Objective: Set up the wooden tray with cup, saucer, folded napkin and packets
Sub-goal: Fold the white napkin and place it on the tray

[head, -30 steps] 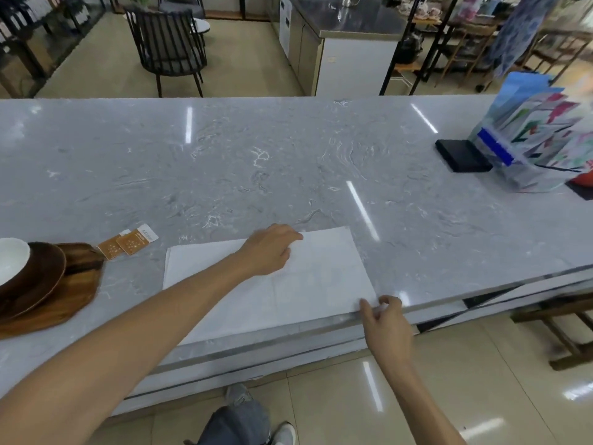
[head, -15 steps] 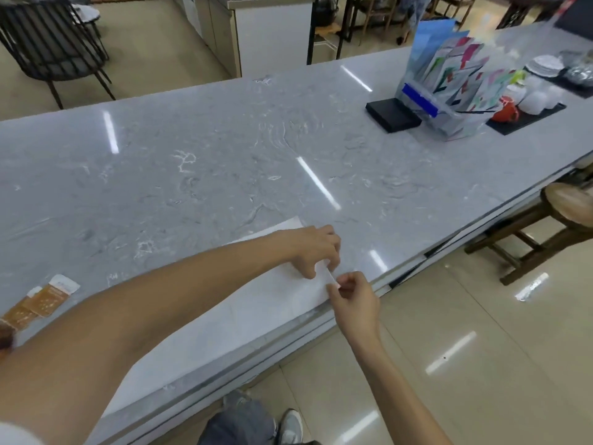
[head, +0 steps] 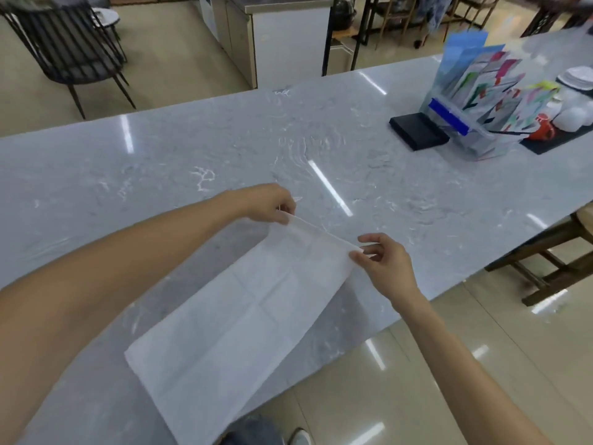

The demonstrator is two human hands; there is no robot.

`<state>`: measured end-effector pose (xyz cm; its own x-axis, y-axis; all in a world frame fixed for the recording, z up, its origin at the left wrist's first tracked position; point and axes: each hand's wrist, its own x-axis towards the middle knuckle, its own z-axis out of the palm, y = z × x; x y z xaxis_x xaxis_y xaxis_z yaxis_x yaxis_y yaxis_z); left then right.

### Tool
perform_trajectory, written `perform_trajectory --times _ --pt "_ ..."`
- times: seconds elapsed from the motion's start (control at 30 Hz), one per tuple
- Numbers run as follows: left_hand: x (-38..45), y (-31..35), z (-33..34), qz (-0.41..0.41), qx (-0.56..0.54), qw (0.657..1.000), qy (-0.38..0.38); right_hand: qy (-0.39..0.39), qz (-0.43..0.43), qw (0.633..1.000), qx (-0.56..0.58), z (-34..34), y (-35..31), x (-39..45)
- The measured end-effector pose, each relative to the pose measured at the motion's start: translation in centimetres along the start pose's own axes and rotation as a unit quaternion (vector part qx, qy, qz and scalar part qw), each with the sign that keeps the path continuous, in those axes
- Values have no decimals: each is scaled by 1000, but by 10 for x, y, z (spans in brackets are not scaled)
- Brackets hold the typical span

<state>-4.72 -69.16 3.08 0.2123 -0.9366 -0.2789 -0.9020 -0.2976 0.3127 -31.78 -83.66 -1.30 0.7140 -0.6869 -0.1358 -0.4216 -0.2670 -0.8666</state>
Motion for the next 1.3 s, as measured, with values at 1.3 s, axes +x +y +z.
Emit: perform_trajectory --times 1.3 --pt "-272 39 156 -141 -112 935 304 -176 -356 901 -175 76 4 -92"
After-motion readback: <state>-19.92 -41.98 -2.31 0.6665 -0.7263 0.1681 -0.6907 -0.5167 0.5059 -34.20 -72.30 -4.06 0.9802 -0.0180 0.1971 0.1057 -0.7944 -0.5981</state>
